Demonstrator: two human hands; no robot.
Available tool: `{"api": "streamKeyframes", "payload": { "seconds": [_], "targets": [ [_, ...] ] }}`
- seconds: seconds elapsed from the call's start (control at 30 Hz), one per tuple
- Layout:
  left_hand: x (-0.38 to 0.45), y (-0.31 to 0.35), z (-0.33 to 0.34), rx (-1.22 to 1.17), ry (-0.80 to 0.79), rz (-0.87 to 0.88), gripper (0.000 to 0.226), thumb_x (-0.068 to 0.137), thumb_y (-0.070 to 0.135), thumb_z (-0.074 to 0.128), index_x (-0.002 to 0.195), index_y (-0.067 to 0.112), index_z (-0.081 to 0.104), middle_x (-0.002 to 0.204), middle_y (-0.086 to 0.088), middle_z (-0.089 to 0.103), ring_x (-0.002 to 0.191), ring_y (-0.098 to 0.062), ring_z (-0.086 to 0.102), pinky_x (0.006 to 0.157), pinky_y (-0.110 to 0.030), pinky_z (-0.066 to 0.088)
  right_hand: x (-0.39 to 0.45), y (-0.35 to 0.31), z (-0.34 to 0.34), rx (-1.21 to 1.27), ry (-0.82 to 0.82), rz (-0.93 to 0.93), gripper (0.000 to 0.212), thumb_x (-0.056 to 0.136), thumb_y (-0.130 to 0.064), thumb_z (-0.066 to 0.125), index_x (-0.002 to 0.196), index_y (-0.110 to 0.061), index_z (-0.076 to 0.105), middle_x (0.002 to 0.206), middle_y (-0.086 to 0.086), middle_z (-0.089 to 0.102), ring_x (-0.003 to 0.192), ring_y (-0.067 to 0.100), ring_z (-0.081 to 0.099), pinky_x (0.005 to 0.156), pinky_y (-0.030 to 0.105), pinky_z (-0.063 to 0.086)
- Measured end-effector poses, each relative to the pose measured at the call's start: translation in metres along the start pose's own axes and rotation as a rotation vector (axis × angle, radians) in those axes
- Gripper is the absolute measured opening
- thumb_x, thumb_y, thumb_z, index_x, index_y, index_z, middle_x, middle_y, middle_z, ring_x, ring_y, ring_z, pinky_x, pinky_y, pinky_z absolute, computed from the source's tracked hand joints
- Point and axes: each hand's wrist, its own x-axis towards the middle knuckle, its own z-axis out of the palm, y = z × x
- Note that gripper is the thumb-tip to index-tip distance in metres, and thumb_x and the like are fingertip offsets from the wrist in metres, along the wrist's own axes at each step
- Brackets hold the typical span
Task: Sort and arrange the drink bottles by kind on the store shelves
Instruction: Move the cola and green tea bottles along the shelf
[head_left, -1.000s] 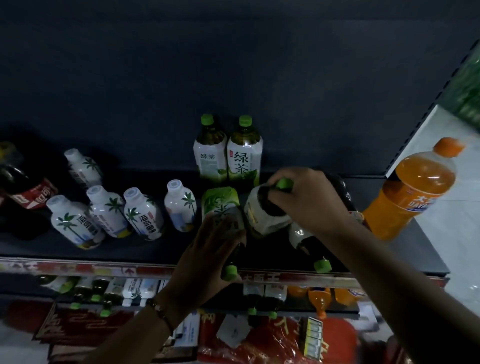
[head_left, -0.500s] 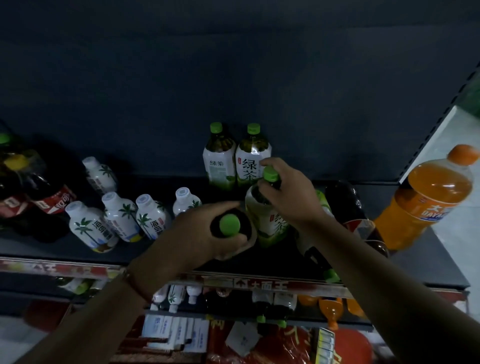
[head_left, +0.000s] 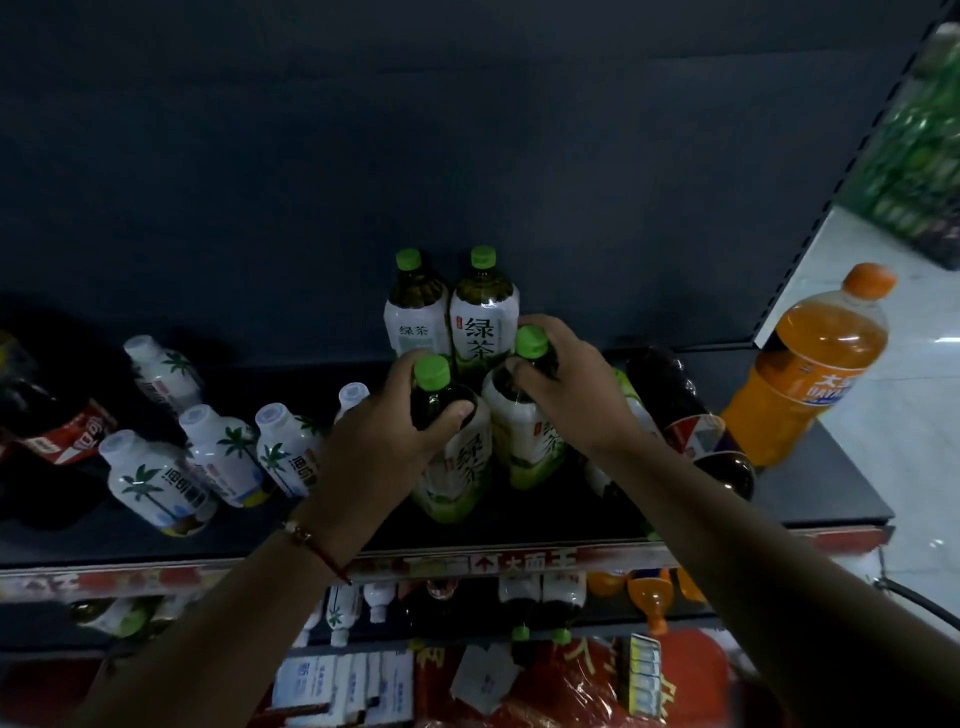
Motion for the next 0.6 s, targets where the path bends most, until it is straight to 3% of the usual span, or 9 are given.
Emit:
{"api": "streamKeyframes", "payload": {
  "seconds": [0.1, 0.2, 0.27, 0.37, 0.5, 0.6],
  "targets": [
    [0.002, 0.001, -0.005, 0.097, 0.034, 0.046, 0.058, 0.085, 0.066, 0.057, 0.134, 0.037, 0.044, 0.104, 0.008, 0.069, 0.095, -0.017, 0.065, 0.075, -0.031, 0.051, -0.005, -0.009, 0.001, -0.026, 0.042, 0.046, 0.035, 0.086, -0.045, 0.057, 0.120, -0.034, 0.054, 0.090, -0.008, 0.070, 0.087, 0.013, 0.065, 0.073, 0.040, 0.057],
    [0.007, 0.007, -0.011, 0.213, 0.034, 0.061, 0.079, 0.085, 0.063, 0.061, 0.149, 0.033, 0.027, 0.126, -0.005, 0.062, 0.110, -0.029, 0.060, 0.081, -0.037, 0.049, -0.012, -0.018, -0.003, -0.052, 0.047, 0.094, 0.025, 0.089, -0.041, 0.061, 0.111, -0.029, 0.060, 0.098, -0.009, 0.068, 0.089, 0.010, 0.064, 0.077, 0.039, 0.056],
    [0.008, 0.012, -0.011, 0.298, 0.116, 0.190, 0.087, 0.083, 0.052, 0.069, 0.154, 0.026, 0.025, 0.136, -0.012, 0.052, 0.115, -0.035, 0.053, 0.087, -0.044, 0.046, -0.018, -0.019, -0.008, -0.113, 0.038, 0.119, 0.032, 0.087, -0.041, 0.062, 0.117, -0.029, 0.059, 0.110, -0.005, 0.063, 0.098, 0.014, 0.061, 0.085, 0.040, 0.054],
    [-0.001, 0.021, -0.004, 0.275, 0.219, 0.494, 0.070, 0.086, 0.036, 0.069, 0.149, 0.021, 0.041, 0.147, -0.014, 0.042, 0.132, -0.036, 0.040, 0.100, -0.052, 0.037, -0.042, -0.011, -0.018, -0.233, 0.001, 0.120, 0.049, 0.089, -0.034, 0.065, 0.135, -0.026, 0.050, 0.132, -0.001, 0.053, 0.112, 0.017, 0.056, 0.090, 0.039, 0.052],
    [-0.044, 0.041, 0.026, 0.184, 0.029, 0.726, 0.066, 0.088, 0.036, 0.065, 0.148, 0.023, 0.041, 0.153, -0.012, 0.039, 0.142, -0.030, 0.031, 0.114, -0.044, 0.027, -0.104, 0.016, -0.038, -0.447, 0.051, 0.129, 0.061, 0.086, -0.037, 0.059, 0.143, -0.024, 0.041, 0.149, 0.000, 0.040, 0.129, 0.023, 0.045, 0.099, 0.046, 0.048],
    [-0.055, 0.050, 0.073, 0.277, -0.098, 0.806, 0.075, 0.084, 0.041, 0.070, 0.149, 0.024, 0.037, 0.153, -0.017, 0.039, 0.141, -0.035, 0.036, 0.113, -0.050, 0.034, -0.139, 0.053, -0.057, -0.553, 0.143, 0.201, 0.067, 0.087, -0.040, 0.060, 0.146, -0.023, 0.035, 0.151, 0.007, 0.036, 0.132, 0.031, 0.041, 0.100, 0.052, 0.045]
  ]
}}
